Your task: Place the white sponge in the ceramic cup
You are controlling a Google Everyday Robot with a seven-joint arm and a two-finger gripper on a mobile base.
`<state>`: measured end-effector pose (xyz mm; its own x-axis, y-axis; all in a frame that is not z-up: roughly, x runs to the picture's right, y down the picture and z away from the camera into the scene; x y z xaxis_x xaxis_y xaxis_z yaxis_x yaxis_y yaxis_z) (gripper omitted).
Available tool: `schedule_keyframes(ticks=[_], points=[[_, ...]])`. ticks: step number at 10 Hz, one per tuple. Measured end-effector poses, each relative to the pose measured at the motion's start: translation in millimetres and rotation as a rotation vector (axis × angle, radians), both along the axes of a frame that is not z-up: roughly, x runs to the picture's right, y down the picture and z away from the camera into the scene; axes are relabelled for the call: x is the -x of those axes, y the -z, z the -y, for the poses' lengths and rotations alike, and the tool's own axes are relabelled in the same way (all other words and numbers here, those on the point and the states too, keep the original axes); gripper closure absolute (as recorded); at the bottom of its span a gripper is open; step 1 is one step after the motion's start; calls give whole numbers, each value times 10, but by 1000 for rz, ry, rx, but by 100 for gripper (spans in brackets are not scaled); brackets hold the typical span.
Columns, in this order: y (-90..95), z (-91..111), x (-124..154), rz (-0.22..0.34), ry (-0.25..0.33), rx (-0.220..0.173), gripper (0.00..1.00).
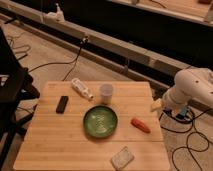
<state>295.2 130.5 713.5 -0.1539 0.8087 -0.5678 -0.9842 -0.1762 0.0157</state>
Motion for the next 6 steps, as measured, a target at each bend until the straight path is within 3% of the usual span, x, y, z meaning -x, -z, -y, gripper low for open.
schedule_keyframes(ticks=[3, 6], points=[[37, -303, 437, 52, 68, 19, 31], [7, -765, 864, 114, 118, 77, 31]])
